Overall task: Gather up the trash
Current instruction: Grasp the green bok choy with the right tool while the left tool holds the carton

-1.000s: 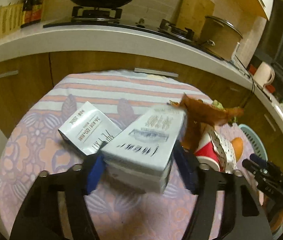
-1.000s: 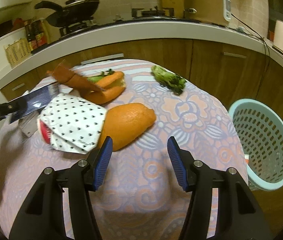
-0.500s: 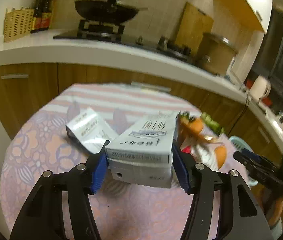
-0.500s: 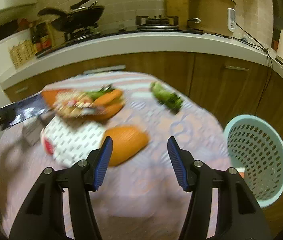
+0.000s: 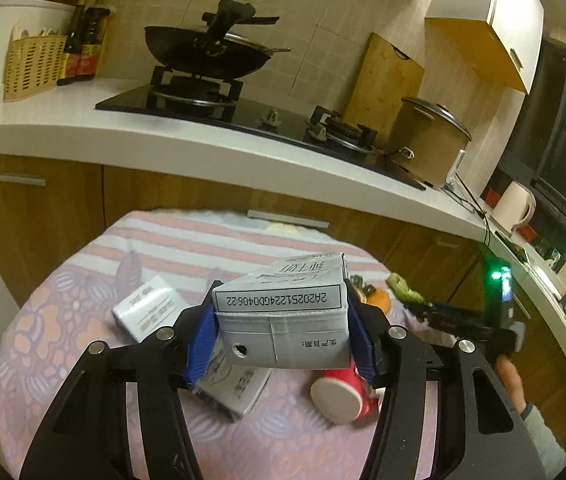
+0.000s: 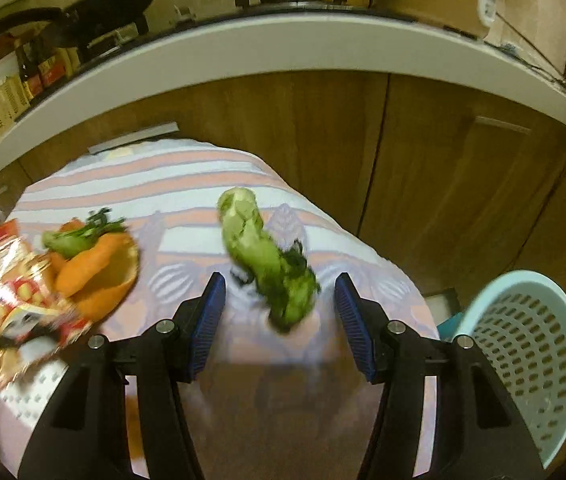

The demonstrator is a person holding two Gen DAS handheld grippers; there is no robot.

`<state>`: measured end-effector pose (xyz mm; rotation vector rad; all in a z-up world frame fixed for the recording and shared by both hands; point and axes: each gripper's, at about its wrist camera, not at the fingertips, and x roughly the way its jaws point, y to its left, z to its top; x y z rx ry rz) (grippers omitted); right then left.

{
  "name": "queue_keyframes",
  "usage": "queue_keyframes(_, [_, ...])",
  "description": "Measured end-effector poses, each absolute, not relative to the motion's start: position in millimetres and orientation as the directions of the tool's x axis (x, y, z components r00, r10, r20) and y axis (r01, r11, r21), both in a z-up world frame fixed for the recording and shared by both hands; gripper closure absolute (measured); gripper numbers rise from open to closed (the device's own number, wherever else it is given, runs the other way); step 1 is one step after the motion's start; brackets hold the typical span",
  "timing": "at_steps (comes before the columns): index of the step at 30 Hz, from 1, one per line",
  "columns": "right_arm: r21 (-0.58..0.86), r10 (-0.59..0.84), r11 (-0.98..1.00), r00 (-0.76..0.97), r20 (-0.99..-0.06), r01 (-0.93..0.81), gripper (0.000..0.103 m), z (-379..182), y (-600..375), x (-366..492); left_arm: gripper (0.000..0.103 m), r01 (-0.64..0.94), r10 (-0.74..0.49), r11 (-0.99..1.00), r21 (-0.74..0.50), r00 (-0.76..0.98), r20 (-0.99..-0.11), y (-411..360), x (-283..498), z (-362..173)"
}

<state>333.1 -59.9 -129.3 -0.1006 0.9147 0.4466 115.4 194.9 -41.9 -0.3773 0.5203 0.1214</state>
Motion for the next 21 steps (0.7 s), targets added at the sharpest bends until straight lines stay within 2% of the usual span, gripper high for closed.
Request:
queue_keyframes(6, [0.083, 0.334, 0.888, 0.513, -0.791, -0.452, 0.051, -133.6, -43.6, 347.7, 0.049, -0.209, 0.024, 0.925, -0.318, 0.866, -0.499, 192.0, 131.3, -40.7])
queue_keyframes(7, [0.069, 0.33, 0.884, 0.513, -0.792, -0.462, 0.055, -133.7, -39.0, 347.5, 0.049, -0.206, 0.018, 0.923, -0.324, 0.867, -0.498, 191.6, 133.8, -41.4])
queue_keyframes(9, [0.047, 0.324, 0.876, 0.516, -0.793, -0.479, 0.069, -133.9, -32.7, 345.8, 0.049, -0.202, 0.012, 0.921, -0.333, 0.87, -0.492, 190.2, 136.4, -41.6])
queue_keyframes(11, [0.039, 0.332, 0.866, 0.516, -0.789, -0.498, 0.077, -132.8, -28.1, 343.2, 0.049, -0.201, 0.012, 0.92, -0.336, 0.872, -0.489, 188.4, 138.0, -40.9])
queue_keyframes(15, [-0.003, 0.321, 0.858, 0.542, -0.777, -0.513, 0.08, -130.3, -24.8, 332.0, 0.049, -0.192, 0.005, 0.919, -0.345, 0.88, -0.476, 185.2, 138.8, -37.0])
queue_keyframes(21, [0.033, 0.363, 0.861, 0.567, -0.739, -0.507, 0.083, -114.2, -41.0, 313.8, 0.049, -0.152, -0.02, 0.926, -0.346, 0.894, -0.447, 170.3, 139.6, -23.9])
